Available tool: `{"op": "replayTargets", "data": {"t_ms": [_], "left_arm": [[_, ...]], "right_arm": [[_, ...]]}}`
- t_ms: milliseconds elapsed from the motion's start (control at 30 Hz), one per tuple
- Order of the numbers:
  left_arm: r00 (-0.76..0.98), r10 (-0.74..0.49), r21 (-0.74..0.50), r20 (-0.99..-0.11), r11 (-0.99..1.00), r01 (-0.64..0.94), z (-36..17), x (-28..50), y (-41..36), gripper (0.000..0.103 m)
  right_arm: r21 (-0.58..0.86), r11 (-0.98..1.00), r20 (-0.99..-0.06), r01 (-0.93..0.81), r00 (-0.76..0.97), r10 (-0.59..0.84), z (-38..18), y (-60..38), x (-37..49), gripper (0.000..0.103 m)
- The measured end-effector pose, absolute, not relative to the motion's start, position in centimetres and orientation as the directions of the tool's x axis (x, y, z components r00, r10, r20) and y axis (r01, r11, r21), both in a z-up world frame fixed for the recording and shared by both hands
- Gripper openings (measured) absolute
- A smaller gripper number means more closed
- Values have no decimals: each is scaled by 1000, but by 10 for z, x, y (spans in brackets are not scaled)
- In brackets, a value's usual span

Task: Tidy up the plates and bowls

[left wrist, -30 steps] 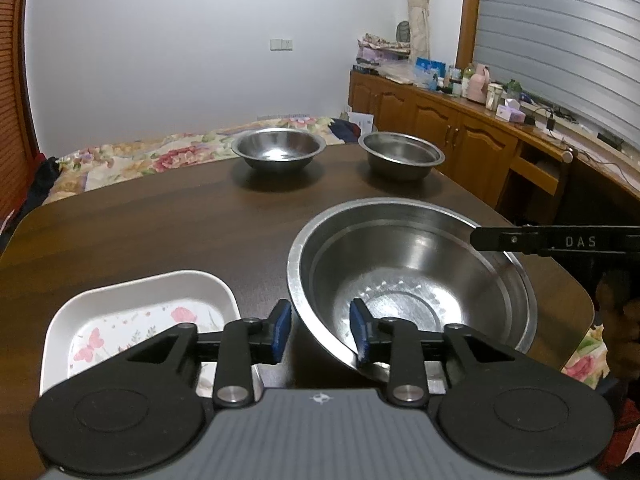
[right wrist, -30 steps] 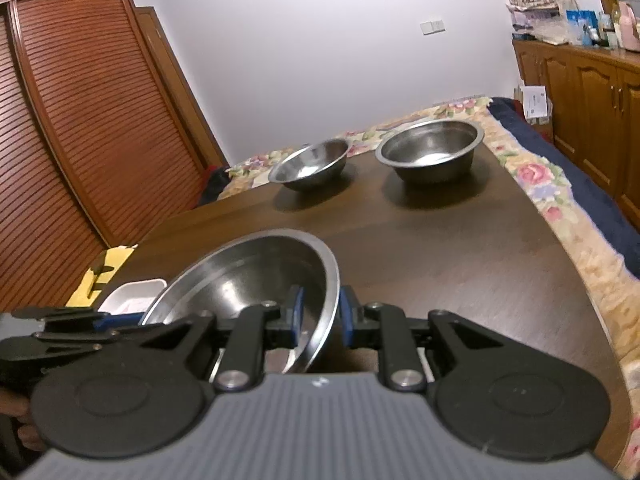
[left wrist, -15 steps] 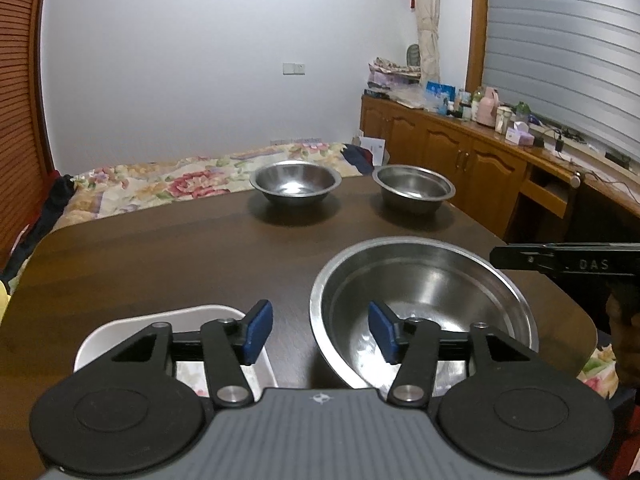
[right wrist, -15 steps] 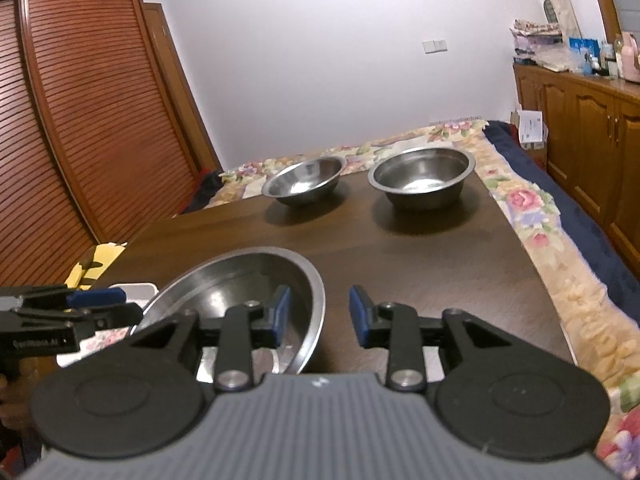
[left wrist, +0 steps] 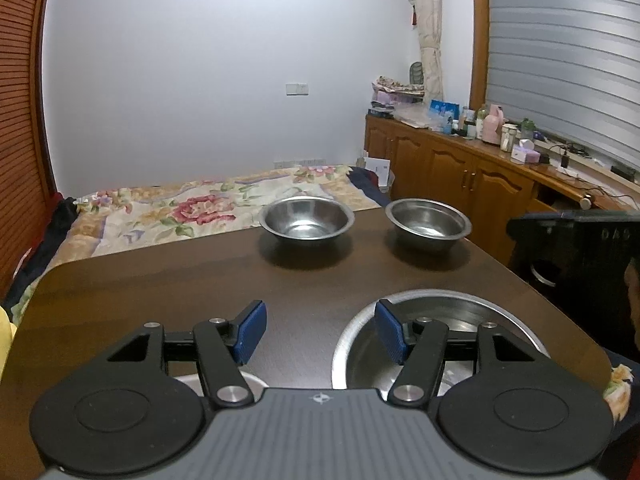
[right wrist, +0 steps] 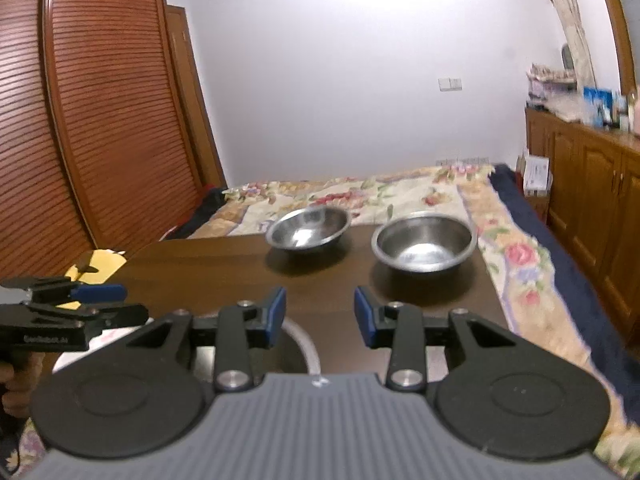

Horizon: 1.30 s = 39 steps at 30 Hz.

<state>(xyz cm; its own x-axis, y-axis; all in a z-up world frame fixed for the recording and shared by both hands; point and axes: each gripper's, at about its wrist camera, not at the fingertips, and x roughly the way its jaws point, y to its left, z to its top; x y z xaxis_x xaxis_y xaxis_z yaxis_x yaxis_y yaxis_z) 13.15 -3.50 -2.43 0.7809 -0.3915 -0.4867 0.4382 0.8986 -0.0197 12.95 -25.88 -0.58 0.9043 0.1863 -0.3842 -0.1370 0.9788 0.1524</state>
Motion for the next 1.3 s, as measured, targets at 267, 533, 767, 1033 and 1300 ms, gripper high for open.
{"op": "replayTargets", "data": {"t_ms": [267, 533, 767, 1033, 1300], "left_arm": [[787, -380, -29, -486, 907, 420, -11, 176, -32, 63], [807, -344, -2, -481, 920, 391, 1, 221, -38, 63], [794, -340, -3, -504, 920, 392, -8, 262, -51, 63], [758, -344, -17, -555, 915, 402, -35, 306, -67, 59], [728, -352, -57, -588, 916, 397, -49, 337, -70, 57]], "right_arm": [[97, 981, -365, -169, 911, 193, 19, -263, 170, 39], [84, 979, -409, -188, 889, 206, 17, -265, 222, 39], [60, 972, -481, -225, 847, 226, 3, -250, 264, 39], [59, 973, -569, -225, 793, 218, -11, -239, 314, 39], [54, 979, -634, -198, 751, 186, -22, -236, 341, 39]]}}
